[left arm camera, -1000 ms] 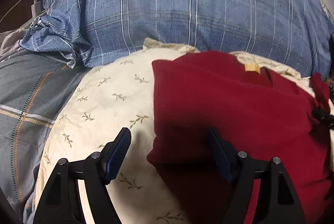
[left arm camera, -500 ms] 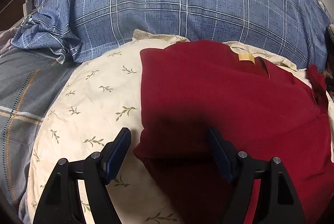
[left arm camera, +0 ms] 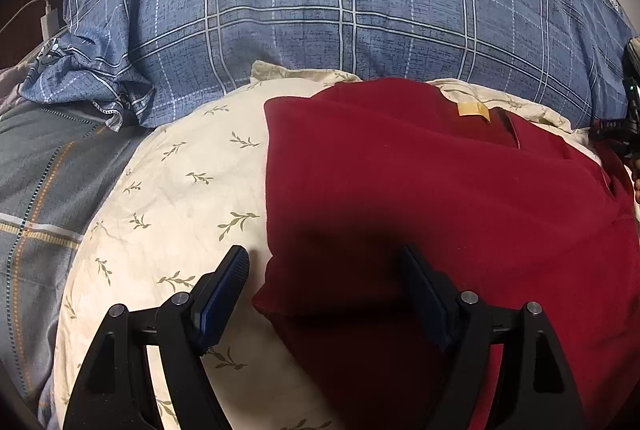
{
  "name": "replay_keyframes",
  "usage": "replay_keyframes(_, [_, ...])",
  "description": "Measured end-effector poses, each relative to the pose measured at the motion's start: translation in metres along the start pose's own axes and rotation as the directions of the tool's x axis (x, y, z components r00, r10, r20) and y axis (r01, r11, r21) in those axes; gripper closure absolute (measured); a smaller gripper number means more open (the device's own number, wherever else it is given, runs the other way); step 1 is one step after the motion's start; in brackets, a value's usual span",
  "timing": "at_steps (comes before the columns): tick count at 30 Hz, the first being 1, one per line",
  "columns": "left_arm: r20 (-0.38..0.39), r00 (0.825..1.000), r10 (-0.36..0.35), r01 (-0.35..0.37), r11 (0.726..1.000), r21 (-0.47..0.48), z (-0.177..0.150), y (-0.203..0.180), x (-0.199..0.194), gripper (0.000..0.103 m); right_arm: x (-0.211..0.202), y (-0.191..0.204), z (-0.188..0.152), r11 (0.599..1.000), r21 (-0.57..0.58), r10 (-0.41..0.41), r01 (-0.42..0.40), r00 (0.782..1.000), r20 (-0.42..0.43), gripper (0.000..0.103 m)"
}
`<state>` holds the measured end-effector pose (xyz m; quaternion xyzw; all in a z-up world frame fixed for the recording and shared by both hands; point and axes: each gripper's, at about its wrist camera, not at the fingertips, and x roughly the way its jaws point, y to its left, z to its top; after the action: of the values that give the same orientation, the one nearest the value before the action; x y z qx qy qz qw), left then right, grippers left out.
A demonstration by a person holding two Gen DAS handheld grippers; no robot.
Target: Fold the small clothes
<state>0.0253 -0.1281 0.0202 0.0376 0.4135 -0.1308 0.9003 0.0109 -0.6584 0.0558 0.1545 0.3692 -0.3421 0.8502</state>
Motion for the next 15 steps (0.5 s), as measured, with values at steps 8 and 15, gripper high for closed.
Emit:
replay_keyframes(8, [0.019, 1.0, 0.009, -0.009, 1.0, -0.004, 0.003, 0.003, -0.008, 0.026, -0.06, -0.01, -0.012, 0.979, -0.019, 0.202, -0.201, 0.973, 0.11, 0.097])
replay_keyframes(15, [0.129, 0.992, -0.008, 0.019, 0.997, -0.081, 0.008, 0.021, -0.04, 0.026, -0.183, 0.048, -0.064, 0.826, -0.274, 0.542, -0.492, 0.827, 0.149, 0.097])
